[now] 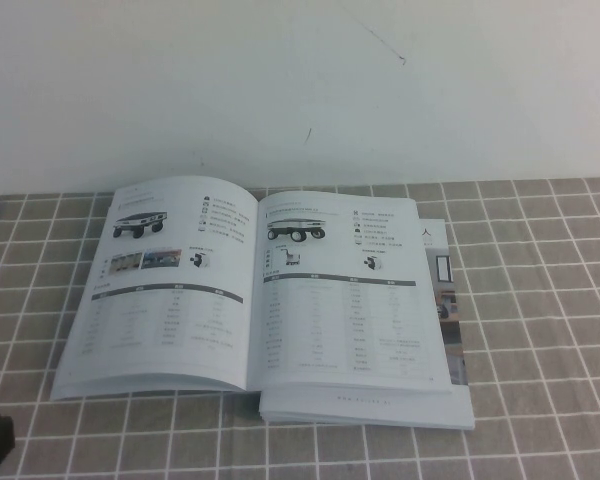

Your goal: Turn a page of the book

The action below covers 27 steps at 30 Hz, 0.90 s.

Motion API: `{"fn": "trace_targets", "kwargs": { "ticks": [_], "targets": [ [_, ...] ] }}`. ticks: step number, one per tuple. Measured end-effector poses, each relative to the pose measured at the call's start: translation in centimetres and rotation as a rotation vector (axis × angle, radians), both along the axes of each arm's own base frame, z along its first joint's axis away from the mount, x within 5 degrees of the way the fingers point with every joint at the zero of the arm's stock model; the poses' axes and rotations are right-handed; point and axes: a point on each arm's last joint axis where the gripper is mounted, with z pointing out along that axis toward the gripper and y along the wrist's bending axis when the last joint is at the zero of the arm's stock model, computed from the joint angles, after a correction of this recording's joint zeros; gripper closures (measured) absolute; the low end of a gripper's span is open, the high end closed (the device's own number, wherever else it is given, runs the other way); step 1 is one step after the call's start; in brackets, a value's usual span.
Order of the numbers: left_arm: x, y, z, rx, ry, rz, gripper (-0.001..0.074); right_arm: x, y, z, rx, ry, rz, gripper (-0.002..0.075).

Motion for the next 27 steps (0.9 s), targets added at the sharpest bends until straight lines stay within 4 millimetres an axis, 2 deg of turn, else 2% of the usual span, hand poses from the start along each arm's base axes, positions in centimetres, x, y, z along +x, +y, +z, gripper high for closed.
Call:
{"fn": "trace_targets", "kwargs": {
  "ticks": [7, 18, 22, 24, 27],
  "targets": [
    [-0.2, -0.3, -1.4, -0.015, 0.092, -0.023, 0.0737, -0.7, -0.3, -1.4, -0.012, 0.092, -0.013, 0.0728],
    [-0.6, -0.3, -1.9, 0.003, 0.158, -0.04, 0.0737, -0.8, -0.3, -1.5, -0.021, 0.117, -0.016, 0.0728],
    [-0.7, -0.3, -2.7, 0.004, 0.171, -0.038, 0.0737, -0.9, -0.3, -1.5, -0.02, 0.118, -0.015, 0.0728],
    [-0.9, 0.0, -3.6, -0.002, 0.167, -0.007, 0.0737, -0.9, -0.3, -1.6, -0.02, 0.119, -0.016, 0.0728],
    [-1.0, 1.3, -4.3, -0.004, 0.066, 0.152, 0.0737, -0.9, -0.3, -1.6, -0.02, 0.119, -0.016, 0.0728]
  ]
}}
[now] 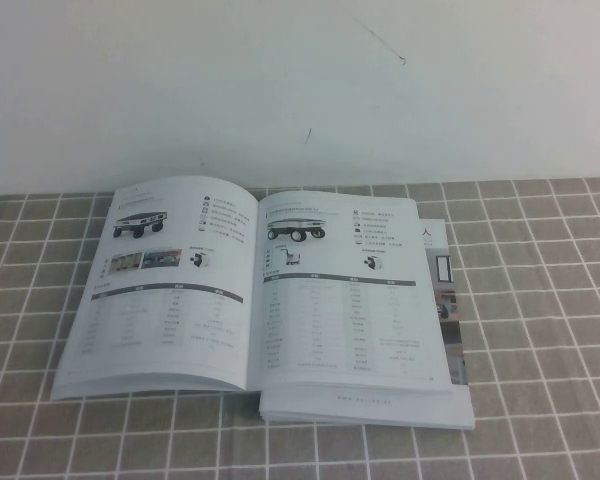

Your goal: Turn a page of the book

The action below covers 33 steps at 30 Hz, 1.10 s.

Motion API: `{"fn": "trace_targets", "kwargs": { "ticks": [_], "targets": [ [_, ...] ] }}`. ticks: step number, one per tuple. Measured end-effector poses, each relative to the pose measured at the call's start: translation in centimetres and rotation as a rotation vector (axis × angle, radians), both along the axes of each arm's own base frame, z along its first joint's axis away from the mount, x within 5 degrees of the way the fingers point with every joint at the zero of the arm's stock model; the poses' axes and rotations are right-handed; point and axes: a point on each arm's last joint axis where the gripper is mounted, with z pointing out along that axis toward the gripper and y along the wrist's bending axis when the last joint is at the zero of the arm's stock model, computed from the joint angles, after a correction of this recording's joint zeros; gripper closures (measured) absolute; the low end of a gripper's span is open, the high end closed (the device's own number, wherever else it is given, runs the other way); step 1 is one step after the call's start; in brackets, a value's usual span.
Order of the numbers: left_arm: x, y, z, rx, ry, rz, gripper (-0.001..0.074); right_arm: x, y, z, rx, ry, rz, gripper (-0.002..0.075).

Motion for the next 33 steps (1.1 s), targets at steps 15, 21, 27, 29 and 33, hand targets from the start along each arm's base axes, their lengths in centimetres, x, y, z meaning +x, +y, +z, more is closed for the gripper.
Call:
{"fn": "trace_targets", "kwargs": {
  "ticks": [15, 21, 27, 29, 33],
  "targets": [
    [1.0, 1.7, -9.1, 0.014, -0.197, 0.285, 0.0737, 0.0, 0.0, 0.0, 0.008, 0.001, -0.001, 0.0728],
    [0.9, 1.7, -9.3, 0.011, -0.177, 0.283, 0.0737, -0.1, 0.0, 0.0, 0.009, -0.001, -0.001, 0.0728],
    [0.9, 1.6, -9.3, 0.011, -0.177, 0.283, 0.0737, -0.1, 0.0, 0.0, 0.009, -0.001, -0.001, 0.0728],
    [0.9, 1.6, -9.3, 0.011, -0.177, 0.283, 0.0737, -0.1, 0.0, 0.0, 0.009, -0.001, -0.001, 0.0728],
    [0.9, 1.6, -9.3, 0.011, -0.177, 0.283, 0.0737, -0.1, 0.0, 0.0, 0.009, -0.001, -0.001, 0.0728]
  ]
}}
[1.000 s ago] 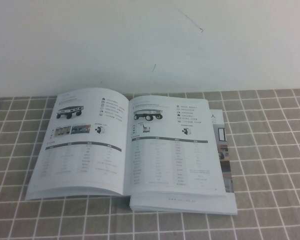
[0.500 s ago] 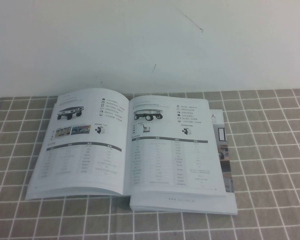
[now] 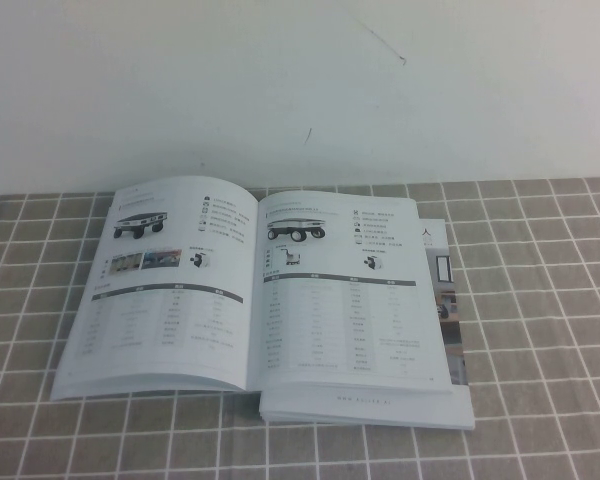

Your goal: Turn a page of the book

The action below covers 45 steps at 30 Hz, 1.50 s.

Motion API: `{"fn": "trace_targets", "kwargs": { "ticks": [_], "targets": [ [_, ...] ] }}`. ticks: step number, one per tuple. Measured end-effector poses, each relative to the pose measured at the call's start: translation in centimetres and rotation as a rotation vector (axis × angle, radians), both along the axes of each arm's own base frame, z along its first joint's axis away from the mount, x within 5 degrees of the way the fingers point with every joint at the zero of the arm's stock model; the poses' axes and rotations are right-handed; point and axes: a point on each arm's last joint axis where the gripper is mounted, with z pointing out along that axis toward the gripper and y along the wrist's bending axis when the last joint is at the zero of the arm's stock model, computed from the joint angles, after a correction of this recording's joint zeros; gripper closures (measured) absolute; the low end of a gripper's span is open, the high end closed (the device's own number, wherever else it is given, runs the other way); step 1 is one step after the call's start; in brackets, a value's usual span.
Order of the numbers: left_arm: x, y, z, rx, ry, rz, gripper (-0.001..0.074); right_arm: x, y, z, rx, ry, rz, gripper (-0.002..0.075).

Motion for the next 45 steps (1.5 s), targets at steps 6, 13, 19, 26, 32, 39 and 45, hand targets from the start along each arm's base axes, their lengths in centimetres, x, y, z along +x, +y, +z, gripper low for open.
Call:
{"fn": "trace_targets", "kwargs": {
  "ticks": [6, 13, 19, 26, 32, 39, 45],
  "targets": [
    [0.0, 0.0, 0.0, -0.002, 0.0, 0.001, 0.0737, 0.0, 0.0, 0.0, 0.0, 0.0, 0.0, 0.0728],
    [0.0, 0.0, 0.0, -0.002, 0.0, 0.001, 0.0737, 0.0, 0.0, 0.0, 0.0, 0.0, 0.0, 0.0728],
    [0.0, 0.0, 0.0, -0.002, 0.0, 0.001, 0.0737, -0.7, -0.8, 0.3, 0.007, -0.081, -0.059, 0.0728],
    [0.0, 0.0, 0.0, -0.002, 0.0, 0.002, 0.0737, -1.2, -2.3, -2.6, 0.056, -0.349, -0.305, 0.0728],
    [0.0, 0.0, 0.0, -0.002, 0.0, 0.002, 0.0737, -1.1, -3.0, -5.8, 0.061, -0.495, -0.458, 0.0728],
    [0.0, 0.0, 0.0, -0.002, 0.0, 0.002, 0.0737, -0.9, -3.1, -7.7, 0.051, -0.436, -0.476, 0.0728],
    [0.0, 0.0, 0.0, -0.002, 0.0, 0.002, 0.0737, -1.2, -3.1, -8.7, 0.042, -0.328, -0.487, 0.0728]
  ]
}}
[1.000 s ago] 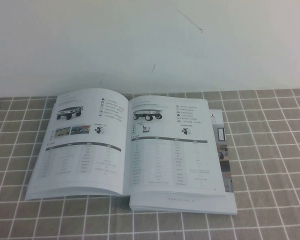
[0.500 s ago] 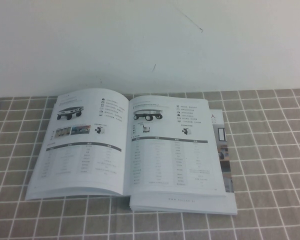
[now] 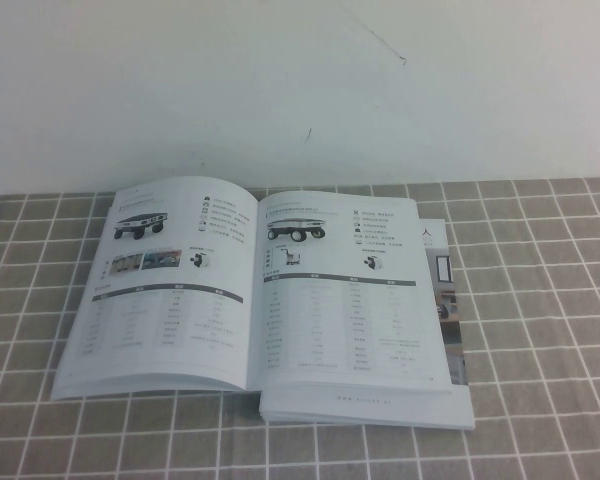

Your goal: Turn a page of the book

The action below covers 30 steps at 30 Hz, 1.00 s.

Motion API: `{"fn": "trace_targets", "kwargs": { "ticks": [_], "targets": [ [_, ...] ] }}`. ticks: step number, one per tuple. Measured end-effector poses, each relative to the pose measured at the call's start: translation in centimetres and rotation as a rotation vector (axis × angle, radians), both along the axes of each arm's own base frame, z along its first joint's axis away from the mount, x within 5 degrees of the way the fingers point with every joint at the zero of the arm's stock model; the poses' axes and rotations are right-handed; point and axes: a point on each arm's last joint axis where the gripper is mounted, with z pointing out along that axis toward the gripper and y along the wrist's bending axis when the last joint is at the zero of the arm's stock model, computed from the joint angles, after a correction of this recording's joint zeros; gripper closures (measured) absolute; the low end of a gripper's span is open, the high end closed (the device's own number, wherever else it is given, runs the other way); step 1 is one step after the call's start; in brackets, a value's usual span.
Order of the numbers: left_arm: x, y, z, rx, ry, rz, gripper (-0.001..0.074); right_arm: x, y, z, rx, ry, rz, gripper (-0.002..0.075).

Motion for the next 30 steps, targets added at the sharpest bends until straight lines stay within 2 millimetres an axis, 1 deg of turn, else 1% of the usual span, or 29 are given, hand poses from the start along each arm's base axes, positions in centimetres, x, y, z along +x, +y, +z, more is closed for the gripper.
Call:
{"fn": "trace_targets", "kwargs": {
  "ticks": [7, 16, 30],
  "targets": [
    [0.0, 0.0, 0.0, 0.0, 0.0, 0.0, 0.0737, -0.02, 0.25, -0.11, 0.057, 0.007, 0.01, 0.0728],
    [0.0, 0.0, 0.0, 0.0, 0.0, 0.0, 0.0737, 0.0, 0.69, -0.11, 0.074, 0.009, 0.09, 0.0728],
    [0.0, 0.0, 0.0, 0.002, 0.0, -0.001, 0.0737, 0.0, 0.7, -0.11, 0.115, 0.007, 0.076, 0.0728]
  ]
}}
